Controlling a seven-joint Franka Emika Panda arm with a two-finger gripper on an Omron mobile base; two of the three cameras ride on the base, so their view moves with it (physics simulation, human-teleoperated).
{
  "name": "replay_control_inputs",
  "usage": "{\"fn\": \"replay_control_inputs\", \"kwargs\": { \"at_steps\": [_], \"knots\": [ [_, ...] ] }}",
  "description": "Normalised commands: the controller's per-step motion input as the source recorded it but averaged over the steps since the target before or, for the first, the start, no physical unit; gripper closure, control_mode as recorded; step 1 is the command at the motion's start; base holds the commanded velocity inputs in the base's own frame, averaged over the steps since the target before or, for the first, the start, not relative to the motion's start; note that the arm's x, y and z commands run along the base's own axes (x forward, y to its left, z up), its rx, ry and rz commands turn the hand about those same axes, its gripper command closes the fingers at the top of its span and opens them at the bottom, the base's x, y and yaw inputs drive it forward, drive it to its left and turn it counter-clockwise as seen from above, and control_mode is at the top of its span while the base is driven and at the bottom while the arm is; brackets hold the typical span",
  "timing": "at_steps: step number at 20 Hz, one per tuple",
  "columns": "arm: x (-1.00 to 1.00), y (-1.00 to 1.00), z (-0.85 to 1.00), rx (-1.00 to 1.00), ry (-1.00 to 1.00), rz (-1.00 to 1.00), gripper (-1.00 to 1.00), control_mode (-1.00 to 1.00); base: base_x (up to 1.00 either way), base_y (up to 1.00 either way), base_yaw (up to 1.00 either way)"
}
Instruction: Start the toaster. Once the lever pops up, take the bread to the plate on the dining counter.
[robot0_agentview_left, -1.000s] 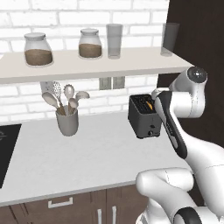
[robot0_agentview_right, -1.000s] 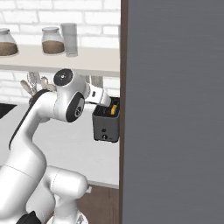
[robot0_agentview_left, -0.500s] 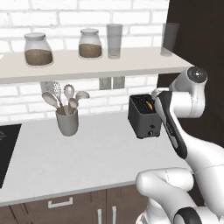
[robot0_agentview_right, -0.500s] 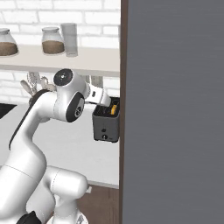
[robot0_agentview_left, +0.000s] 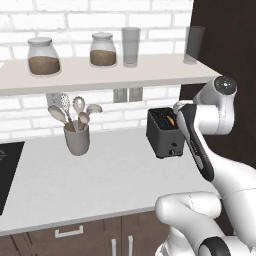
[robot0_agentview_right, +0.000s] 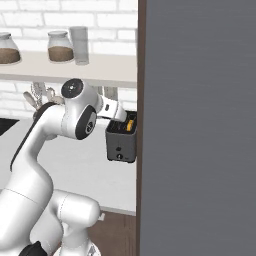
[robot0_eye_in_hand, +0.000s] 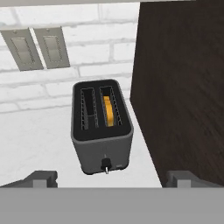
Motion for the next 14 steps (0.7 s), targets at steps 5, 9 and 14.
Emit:
{"fn": "replay_control_inputs", "kwargs": {
  "at_steps": [5, 9, 14],
  "knots": [
    [0.00, 0.00, 0.00, 0.00, 0.00, 0.00, -1.00, -1.00, 0.00, 0.00, 0.00],
    [0.00, 0.00, 0.00, 0.00, 0.00, 0.00, -1.00, -1.00, 0.00, 0.00, 0.00],
    [0.00, 0.00, 0.00, 0.00, 0.00, 0.00, -1.00, -1.00, 0.00, 0.00, 0.00]
  ]
}}
